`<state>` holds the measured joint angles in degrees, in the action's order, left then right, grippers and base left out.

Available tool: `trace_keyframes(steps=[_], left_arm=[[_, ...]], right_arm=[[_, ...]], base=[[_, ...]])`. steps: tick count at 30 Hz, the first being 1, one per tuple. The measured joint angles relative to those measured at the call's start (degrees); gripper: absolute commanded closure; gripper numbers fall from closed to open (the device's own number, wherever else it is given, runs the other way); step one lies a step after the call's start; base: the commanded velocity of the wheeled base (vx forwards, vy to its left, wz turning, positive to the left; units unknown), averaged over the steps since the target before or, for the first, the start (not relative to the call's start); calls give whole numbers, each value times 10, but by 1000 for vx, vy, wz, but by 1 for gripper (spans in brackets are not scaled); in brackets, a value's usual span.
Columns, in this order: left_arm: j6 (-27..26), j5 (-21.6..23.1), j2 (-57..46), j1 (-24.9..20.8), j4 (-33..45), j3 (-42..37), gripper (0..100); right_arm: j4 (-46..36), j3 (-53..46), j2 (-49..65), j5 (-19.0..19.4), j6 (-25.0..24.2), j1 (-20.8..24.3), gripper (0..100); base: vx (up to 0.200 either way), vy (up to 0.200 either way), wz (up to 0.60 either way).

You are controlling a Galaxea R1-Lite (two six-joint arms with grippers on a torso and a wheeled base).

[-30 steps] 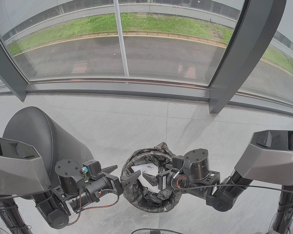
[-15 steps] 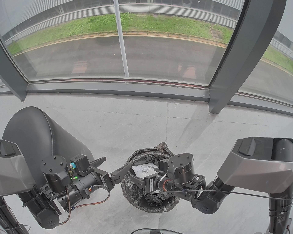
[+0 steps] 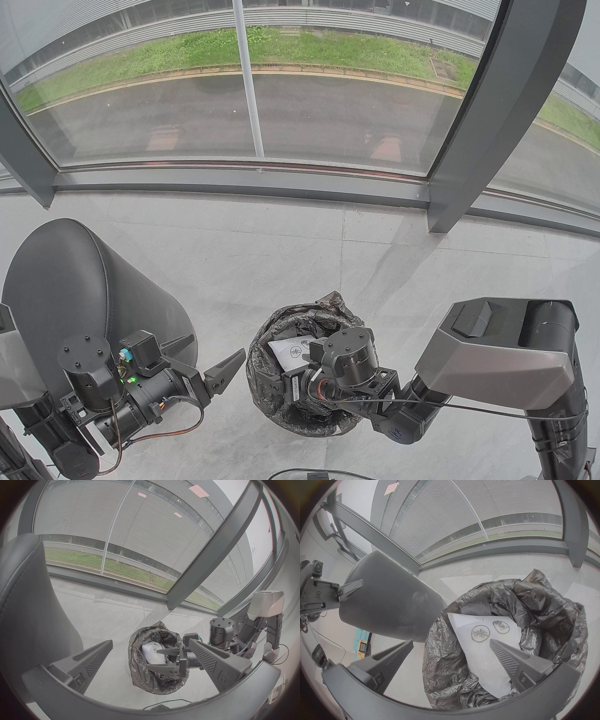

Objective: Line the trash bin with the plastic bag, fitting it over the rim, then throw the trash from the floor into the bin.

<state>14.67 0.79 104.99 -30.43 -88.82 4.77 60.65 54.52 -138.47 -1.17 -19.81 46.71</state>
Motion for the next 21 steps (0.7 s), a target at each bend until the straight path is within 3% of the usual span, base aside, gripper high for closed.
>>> trace_keyframes(steps=[13,21], left_arm=[[0,-3,-39,1,0,-21,0],[-18,-37,-115,6,9,-36,0]], right_arm=[[-96,76,-47,2,-24,-12,0],[-133,102,-64,-1,-31,-16,0]], base=[[0,0,0],[0,0,0]])
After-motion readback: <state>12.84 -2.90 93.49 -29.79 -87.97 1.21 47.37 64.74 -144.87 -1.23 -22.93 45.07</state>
